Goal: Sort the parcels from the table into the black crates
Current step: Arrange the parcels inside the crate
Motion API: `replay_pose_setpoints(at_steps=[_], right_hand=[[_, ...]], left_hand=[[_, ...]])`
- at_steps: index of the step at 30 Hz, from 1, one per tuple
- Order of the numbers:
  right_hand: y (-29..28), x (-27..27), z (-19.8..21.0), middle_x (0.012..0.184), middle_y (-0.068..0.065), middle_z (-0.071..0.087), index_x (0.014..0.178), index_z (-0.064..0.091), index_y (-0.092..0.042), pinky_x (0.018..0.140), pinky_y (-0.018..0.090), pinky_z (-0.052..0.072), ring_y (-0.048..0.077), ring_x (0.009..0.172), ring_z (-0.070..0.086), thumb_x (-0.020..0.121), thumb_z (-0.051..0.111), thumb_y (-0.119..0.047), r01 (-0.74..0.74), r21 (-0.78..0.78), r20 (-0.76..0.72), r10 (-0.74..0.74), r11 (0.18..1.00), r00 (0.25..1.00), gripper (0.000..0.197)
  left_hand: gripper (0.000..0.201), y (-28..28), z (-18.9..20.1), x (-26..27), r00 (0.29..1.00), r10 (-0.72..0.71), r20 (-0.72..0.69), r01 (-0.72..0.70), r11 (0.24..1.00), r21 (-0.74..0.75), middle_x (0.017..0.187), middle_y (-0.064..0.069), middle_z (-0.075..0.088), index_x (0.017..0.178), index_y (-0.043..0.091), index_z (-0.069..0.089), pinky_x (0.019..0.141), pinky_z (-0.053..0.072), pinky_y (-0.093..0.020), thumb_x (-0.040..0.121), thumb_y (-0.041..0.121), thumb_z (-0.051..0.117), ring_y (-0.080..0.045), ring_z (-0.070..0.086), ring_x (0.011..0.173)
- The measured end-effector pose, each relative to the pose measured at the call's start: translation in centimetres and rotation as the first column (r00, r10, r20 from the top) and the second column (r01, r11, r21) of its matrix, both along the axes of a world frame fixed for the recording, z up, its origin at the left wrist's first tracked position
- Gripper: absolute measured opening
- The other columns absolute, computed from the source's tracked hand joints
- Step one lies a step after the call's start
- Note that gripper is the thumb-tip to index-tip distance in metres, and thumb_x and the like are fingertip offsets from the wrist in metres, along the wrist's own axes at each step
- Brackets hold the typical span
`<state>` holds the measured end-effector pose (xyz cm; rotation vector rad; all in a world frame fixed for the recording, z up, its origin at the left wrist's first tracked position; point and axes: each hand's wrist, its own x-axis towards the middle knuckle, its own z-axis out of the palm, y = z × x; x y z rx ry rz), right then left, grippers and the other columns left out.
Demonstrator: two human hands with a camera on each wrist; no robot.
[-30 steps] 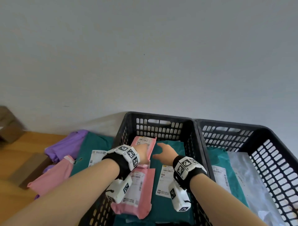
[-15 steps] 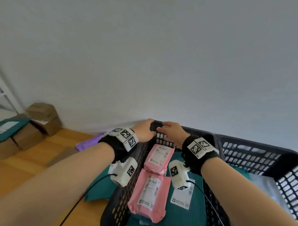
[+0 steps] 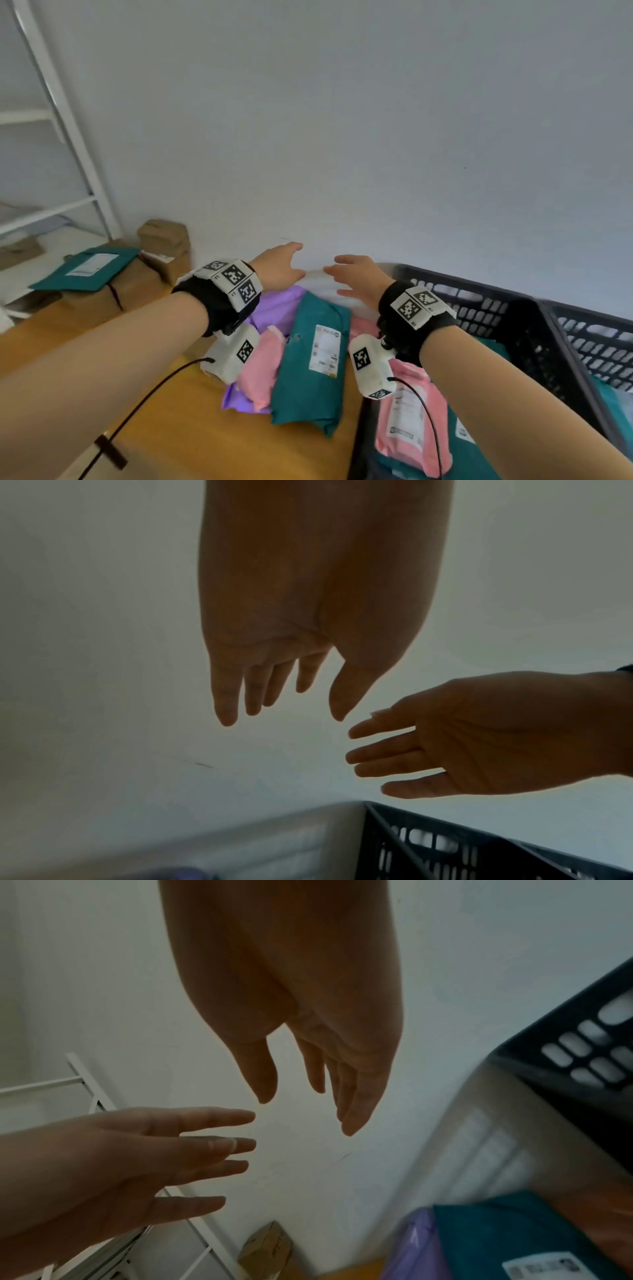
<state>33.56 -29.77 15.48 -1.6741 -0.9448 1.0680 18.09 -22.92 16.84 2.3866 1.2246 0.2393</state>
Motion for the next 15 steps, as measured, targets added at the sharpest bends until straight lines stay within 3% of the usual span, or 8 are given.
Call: replay_pose_setpoints(at_steps=[6, 9, 12, 13, 15], right_hand=[[2.3, -8.6, -2.9, 0.125, 0.016, 0.053, 0.138, 0.042, 0.004, 0.105, 0.039, 0.042, 0.022, 0.112, 0.051, 0.090, 0.061, -0.006, -0.002, -0.034, 0.102, 0.005, 0.999, 0.995, 0.052], [2.8, -11.8, -5.3, 0.115, 0.012, 0.054, 0.134, 0.048, 0.002, 0.102, 0.036, 0.044, 0.020, 0.106, 0.051, 0.090, 0.061, -0.007, 0.005, -0.080, 0.175, 0.009, 0.997, 0.985, 0.047], [2.4, -14.0, -8.0, 0.108, 0.006, 0.053, 0.131, 0.052, -0.003, 0.099, 0.038, 0.045, 0.019, 0.099, 0.051, 0.087, 0.064, -0.014, -0.008, -0.178, 0.216, 0.047, 0.984, 0.975, 0.047], [2.1, -14.6, -8.8, 0.107, 0.006, 0.053, 0.128, 0.053, -0.003, 0.096, 0.039, 0.046, 0.019, 0.097, 0.051, 0.087, 0.063, -0.015, -0.003, -0.202, 0.223, 0.049, 0.979, 0.974, 0.044], [1.6, -15.7, -10.6, 0.106, 0.008, 0.054, 0.124, 0.056, 0.000, 0.086, 0.037, 0.048, 0.020, 0.095, 0.052, 0.089, 0.061, -0.012, 0.024, -0.236, 0.243, 0.035, 0.971, 0.969, 0.038]], left_hand=[[0.063, 1.3, -1.8, -9.4, 1.000, 0.026, -0.004, -0.026, 0.995, -0.096, 0.153, -0.010, 0.028, 0.149, 0.008, 0.022, 0.106, 0.025, -0.021, 0.095, 0.018, 0.053, -0.022, 0.031, 0.139], [0.058, 0.7, -3.1, -13.9, 0.999, 0.031, -0.043, -0.036, 0.993, -0.113, 0.147, -0.011, 0.040, 0.145, 0.009, 0.030, 0.098, 0.028, -0.021, 0.094, 0.025, 0.051, -0.024, 0.040, 0.133], [0.049, -0.2, -4.6, -17.6, 0.999, 0.007, -0.034, -0.014, 0.980, -0.196, 0.112, -0.012, 0.059, 0.112, 0.017, 0.054, 0.080, 0.034, -0.024, 0.070, 0.039, 0.042, -0.022, 0.051, 0.103], [0.047, -0.4, -5.3, -18.5, 0.999, 0.004, -0.034, -0.011, 0.976, -0.217, 0.113, -0.015, 0.060, 0.109, 0.014, 0.055, 0.076, 0.032, -0.024, 0.071, 0.038, 0.041, -0.023, 0.052, 0.102], [0.039, -0.2, -7.0, -20.0, 0.999, 0.011, -0.041, -0.021, 0.966, -0.257, 0.131, -0.020, 0.053, 0.122, 0.003, 0.051, 0.084, 0.036, -0.029, 0.091, 0.026, 0.047, -0.030, 0.052, 0.116]])
